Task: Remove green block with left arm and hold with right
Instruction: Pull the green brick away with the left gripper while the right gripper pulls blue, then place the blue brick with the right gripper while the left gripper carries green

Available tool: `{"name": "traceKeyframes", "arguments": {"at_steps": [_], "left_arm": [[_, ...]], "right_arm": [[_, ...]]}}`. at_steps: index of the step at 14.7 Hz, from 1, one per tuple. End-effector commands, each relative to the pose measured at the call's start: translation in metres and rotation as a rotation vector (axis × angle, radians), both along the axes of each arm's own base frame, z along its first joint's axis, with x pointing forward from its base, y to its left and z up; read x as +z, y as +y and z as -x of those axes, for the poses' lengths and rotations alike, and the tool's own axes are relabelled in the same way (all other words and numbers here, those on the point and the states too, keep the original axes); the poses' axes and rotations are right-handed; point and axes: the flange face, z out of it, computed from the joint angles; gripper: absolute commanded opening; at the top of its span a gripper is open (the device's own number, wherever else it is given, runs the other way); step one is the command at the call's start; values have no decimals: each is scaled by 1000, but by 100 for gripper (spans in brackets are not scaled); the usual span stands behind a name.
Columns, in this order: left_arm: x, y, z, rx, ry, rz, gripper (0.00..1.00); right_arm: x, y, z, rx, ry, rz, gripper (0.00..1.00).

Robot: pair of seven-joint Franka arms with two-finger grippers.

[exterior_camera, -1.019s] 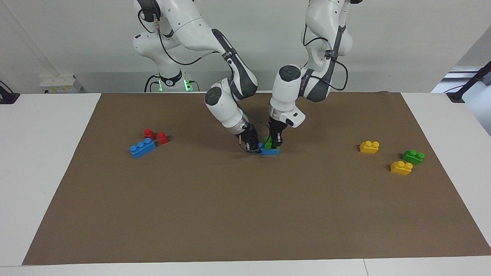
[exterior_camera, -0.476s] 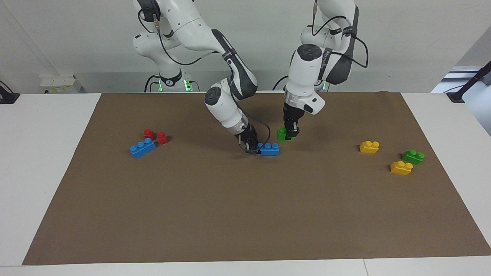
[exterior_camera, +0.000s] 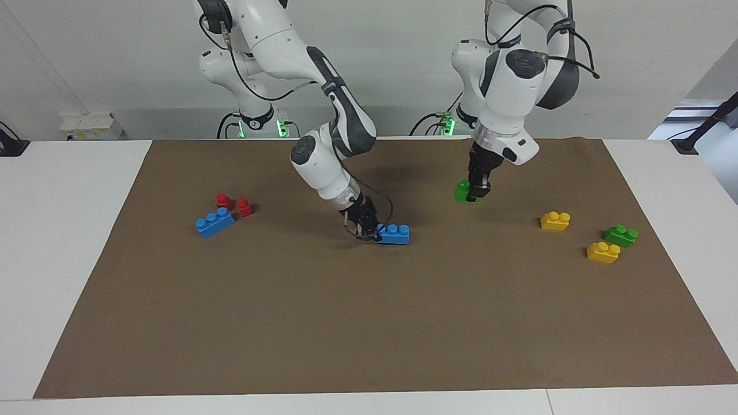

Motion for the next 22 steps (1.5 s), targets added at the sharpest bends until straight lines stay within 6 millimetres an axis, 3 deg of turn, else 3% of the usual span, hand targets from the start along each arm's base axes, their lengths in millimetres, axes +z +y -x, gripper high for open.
{"name": "traceKeyframes", "arguments": {"at_steps": [1,4,7,8,10,13,18,20,21,22], "left_arm": [[3,50,-13,-110,9,11,0],[-6,110,-29,-228,-12,16,0],[-31,160,-51,-267,-44,-5,0],[-41,173,-59,-282,-50,-14,0],[-56,194,-77,-284,-53,-29,0],[-74,214,-109,-270,-53,-36,0],[-129,221,-144,-307,-18,-76,0],[-144,224,-148,-302,-26,-80,0],[-150,224,-150,-300,-37,-81,0],[-157,224,-152,-298,-47,-83,0]], "right_arm": [[31,-56,-36,33,-13,-33,0],[55,-165,-66,150,5,1,0],[54,-282,-64,304,-4,9,0],[51,-312,-61,327,-4,20,0],[43,-355,-52,317,1,18,0],[17,-392,-37,349,-24,19,0],[-28,-387,-42,324,-20,44,0],[-28,-381,-42,327,-10,37,0],[-27,-380,-42,329,-4,31,29],[-25,-379,-43,328,-3,31,80]]}}
